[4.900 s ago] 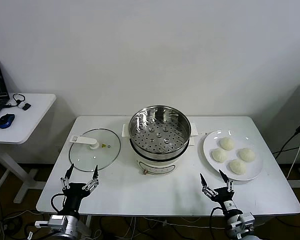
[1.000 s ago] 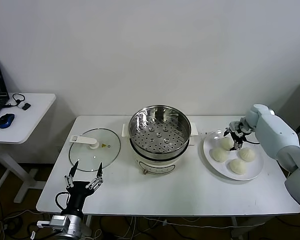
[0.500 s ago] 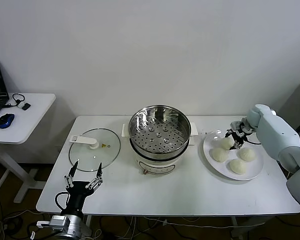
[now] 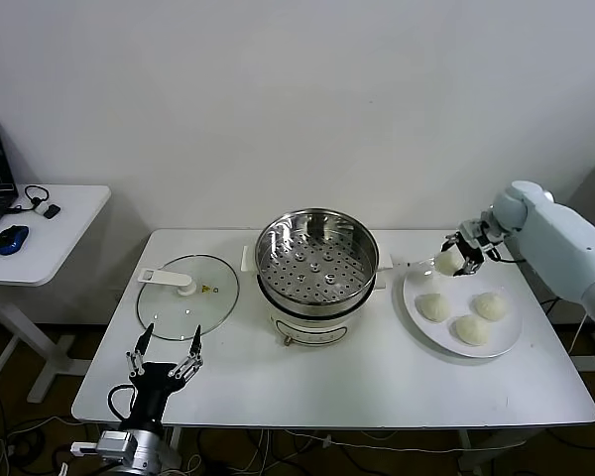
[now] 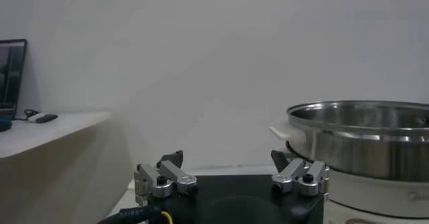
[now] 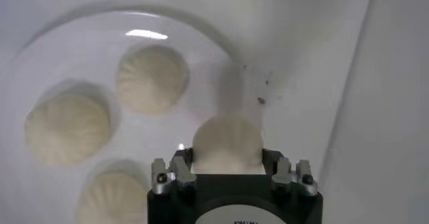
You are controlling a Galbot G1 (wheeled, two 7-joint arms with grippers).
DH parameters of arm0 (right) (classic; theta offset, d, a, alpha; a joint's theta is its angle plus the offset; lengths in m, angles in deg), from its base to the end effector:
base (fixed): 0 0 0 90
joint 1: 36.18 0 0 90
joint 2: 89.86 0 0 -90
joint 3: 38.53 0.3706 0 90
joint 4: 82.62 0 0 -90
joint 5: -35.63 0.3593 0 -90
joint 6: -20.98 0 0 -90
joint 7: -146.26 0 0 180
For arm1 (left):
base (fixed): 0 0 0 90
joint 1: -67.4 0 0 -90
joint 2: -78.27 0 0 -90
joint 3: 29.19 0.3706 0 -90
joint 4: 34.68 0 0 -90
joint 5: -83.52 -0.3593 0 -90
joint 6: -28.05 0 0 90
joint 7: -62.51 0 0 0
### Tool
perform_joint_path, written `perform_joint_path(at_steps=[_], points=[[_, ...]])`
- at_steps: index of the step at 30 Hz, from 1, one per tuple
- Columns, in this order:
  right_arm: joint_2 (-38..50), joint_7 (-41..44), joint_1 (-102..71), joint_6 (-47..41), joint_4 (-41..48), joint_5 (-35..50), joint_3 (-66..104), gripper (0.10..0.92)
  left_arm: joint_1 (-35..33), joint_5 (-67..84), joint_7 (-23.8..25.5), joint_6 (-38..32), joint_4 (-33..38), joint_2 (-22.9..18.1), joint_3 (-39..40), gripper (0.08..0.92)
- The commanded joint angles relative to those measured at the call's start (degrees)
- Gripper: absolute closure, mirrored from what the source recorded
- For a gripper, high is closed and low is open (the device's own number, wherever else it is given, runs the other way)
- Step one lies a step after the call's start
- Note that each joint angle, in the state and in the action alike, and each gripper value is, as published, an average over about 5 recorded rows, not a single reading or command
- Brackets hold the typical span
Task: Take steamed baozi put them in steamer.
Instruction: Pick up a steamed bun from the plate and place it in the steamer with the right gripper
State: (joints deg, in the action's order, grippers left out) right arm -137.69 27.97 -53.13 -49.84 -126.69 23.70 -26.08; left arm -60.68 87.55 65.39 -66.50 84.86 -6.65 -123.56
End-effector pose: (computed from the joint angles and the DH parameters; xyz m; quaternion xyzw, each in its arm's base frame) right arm 0.6182 -0.2412 -0.1321 0.5057 -0.4972 0.6394 0.2971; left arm 0.1278 0.0409 -0.3423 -0.0165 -0.9991 -0.0225 0.0333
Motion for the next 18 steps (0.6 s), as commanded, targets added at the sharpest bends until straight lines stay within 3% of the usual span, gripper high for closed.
perform_joint_path(at_steps=[1,8,18], points=[[3.53,0.36,15.33,0.3,-12.76,11.47,-14.14,0.347,-0.34,0.1,-0.09,0.08,0.35,-0.02,-0.09,0.177],[-1.06,0.33,28.03,1.69,-17.88,18.9,-23.45,0.347,-0.29,-0.04,-0.52,0.18,0.6,-0.04,0.09,0.177],[-14.19,0.37,29.83,2.15,-15.43,20.61,-27.18,0.347,-0.7,0.22,-1.05,0.25,1.8,-0.09,-0.18,0.177]])
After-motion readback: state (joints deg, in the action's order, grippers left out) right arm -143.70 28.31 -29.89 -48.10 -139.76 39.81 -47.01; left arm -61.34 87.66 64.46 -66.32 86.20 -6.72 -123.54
